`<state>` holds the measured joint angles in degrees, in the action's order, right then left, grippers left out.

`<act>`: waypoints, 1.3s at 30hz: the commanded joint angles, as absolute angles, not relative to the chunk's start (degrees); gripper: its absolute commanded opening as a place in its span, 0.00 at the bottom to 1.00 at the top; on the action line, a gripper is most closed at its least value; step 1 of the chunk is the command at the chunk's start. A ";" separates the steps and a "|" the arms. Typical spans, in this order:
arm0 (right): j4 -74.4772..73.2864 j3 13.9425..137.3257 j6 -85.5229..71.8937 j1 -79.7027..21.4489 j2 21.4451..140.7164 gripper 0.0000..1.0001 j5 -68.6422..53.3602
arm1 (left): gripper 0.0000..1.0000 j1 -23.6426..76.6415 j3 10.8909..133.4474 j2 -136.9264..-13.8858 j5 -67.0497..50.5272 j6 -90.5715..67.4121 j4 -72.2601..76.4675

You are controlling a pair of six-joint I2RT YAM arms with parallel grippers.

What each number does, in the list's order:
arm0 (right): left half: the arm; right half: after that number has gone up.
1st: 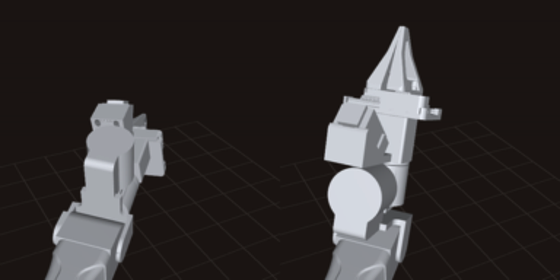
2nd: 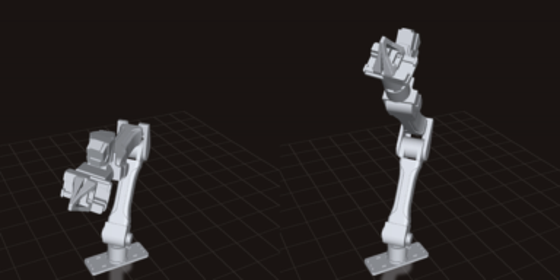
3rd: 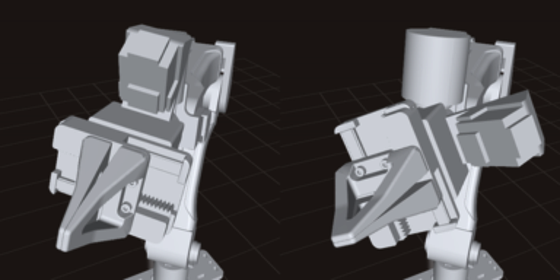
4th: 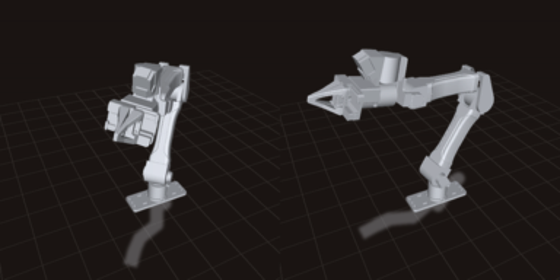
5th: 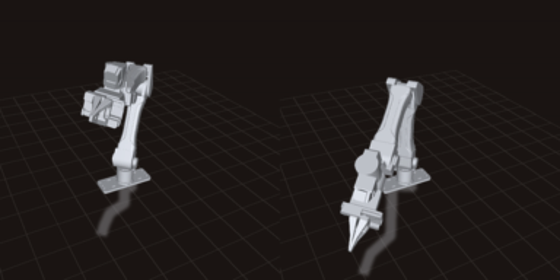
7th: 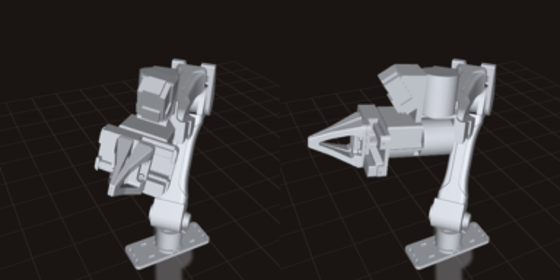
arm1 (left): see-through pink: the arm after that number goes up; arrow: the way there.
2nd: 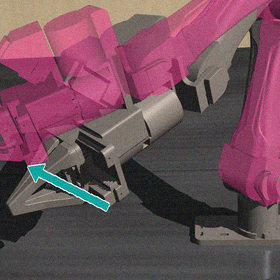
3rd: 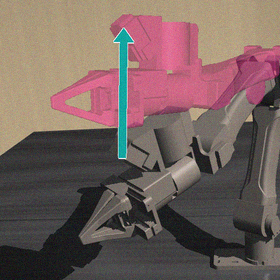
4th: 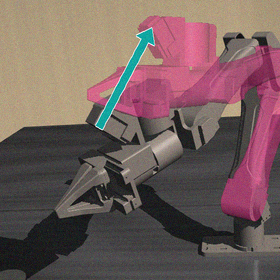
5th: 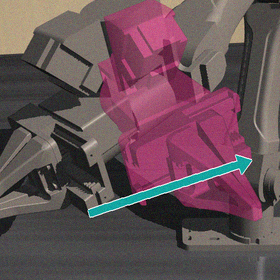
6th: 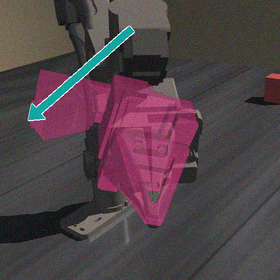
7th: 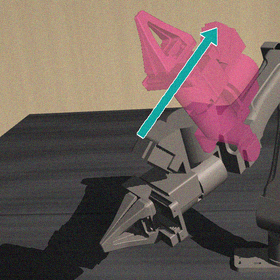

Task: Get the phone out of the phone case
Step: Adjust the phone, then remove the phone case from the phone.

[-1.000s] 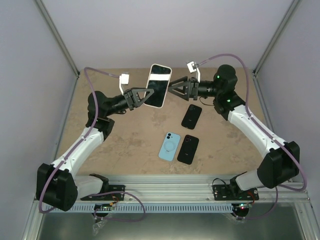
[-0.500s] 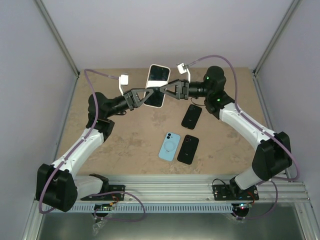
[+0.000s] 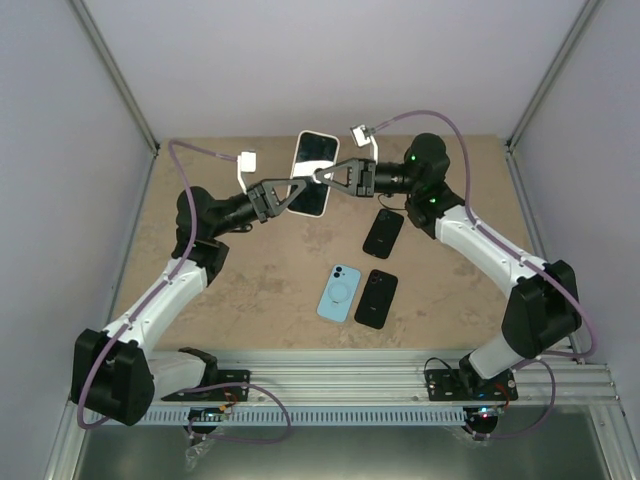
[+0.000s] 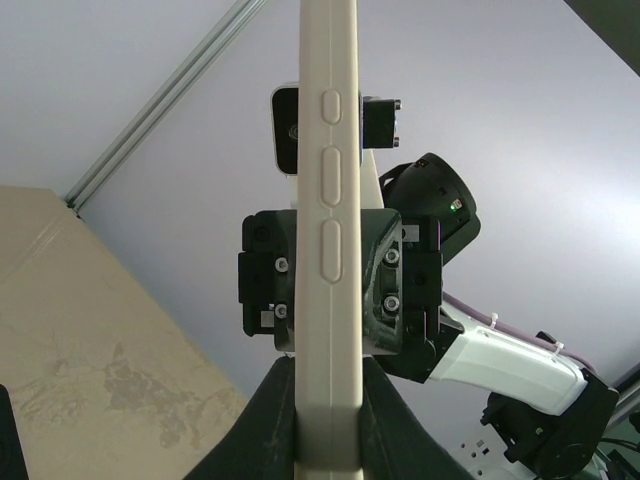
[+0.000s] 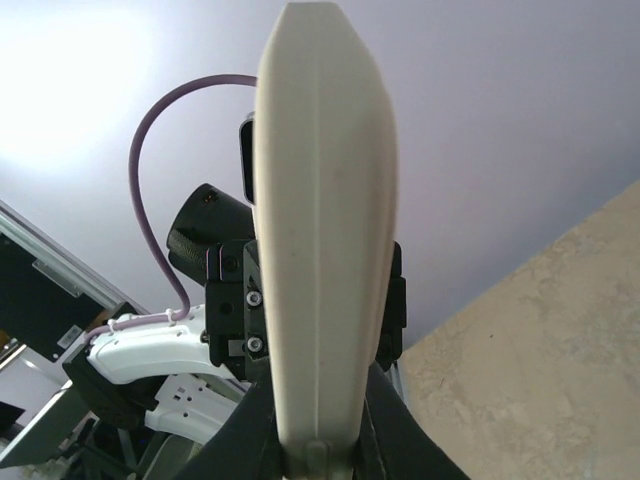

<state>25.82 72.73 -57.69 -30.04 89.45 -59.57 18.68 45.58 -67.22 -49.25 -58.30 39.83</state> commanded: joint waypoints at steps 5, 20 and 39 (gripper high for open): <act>28.83 72.86 -58.28 -30.03 89.14 0.01 -59.30 | 0.20 18.37 45.87 -65.40 -48.71 -53.66 39.10; 34.52 67.64 -57.41 -23.17 83.25 0.01 -65.79 | 0.69 18.07 55.33 -63.61 -60.32 -26.86 7.79; 39.49 65.27 -57.48 -22.87 79.83 0.00 -71.81 | 0.62 18.10 57.78 -62.67 -65.86 -12.00 -3.05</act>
<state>36.03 65.67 -57.69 -22.74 81.43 -71.59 18.31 56.64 -63.35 -64.34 -14.20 -2.70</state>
